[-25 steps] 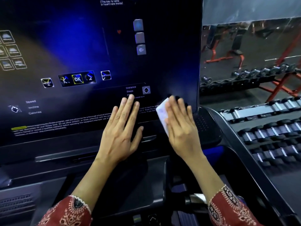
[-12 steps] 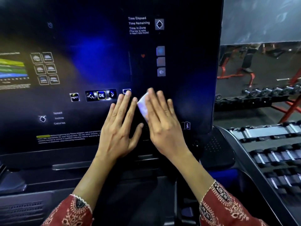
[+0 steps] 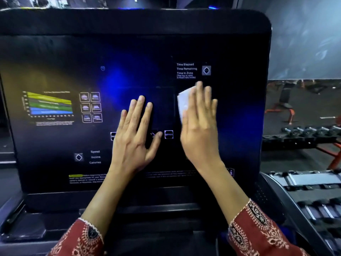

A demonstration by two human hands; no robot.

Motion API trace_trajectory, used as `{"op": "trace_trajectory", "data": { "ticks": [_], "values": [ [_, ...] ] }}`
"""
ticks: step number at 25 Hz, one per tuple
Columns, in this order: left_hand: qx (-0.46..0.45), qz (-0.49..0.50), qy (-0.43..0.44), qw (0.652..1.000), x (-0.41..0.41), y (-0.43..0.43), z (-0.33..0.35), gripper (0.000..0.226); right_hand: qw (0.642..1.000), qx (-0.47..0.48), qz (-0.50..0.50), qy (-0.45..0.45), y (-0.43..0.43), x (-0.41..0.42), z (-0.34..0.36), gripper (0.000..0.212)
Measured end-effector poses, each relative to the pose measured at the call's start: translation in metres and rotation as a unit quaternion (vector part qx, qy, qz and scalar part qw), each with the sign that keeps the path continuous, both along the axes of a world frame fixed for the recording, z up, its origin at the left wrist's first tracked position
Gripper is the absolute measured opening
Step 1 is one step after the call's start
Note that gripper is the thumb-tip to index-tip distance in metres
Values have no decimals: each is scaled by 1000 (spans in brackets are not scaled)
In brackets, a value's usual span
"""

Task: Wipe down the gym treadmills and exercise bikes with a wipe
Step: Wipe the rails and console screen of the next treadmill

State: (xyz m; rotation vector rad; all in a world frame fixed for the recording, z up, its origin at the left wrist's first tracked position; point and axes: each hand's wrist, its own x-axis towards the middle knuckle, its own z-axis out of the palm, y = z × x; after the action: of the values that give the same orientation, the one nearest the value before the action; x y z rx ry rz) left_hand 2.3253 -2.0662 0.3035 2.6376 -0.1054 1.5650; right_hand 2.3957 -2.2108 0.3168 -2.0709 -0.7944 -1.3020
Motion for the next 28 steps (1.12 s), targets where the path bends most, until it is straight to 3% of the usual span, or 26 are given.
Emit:
{"op": "trace_trajectory", "data": {
  "ticks": [2, 6, 10, 14, 18, 22, 25, 28],
  "values": [
    [9, -4, -2, 1000, 0, 5, 4, 61, 997, -72, 15, -38, 11, -2, 4, 51],
    [-22, 14, -25, 999, -3, 29, 19, 63, 1000, -14, -21, -5, 32, -3, 20, 53],
    [0, 11, -20, 1000, -8, 55, 27, 63, 992, -101, 30, -70, 61, -8, 26, 50],
    [-5, 18, -25, 1000, -13, 81, 36, 63, 1000, 11, -22, -11, 85, -9, 41, 51],
    [-12, 8, -32, 999, -16, 109, 50, 64, 994, -76, 43, -73, 125, -19, 52, 53],
    [-13, 2, -41, 999, -16, 132, 63, 62, 998, 0, -16, -56, 147, -11, 73, 51],
    [-1, -18, -38, 999, -13, 143, 73, 64, 992, -73, 14, -103, 171, -13, 82, 51],
    [10, -13, -40, 999, -8, 143, 79, 64, 993, -45, -33, -104, 155, 12, 109, 47]
  ]
}}
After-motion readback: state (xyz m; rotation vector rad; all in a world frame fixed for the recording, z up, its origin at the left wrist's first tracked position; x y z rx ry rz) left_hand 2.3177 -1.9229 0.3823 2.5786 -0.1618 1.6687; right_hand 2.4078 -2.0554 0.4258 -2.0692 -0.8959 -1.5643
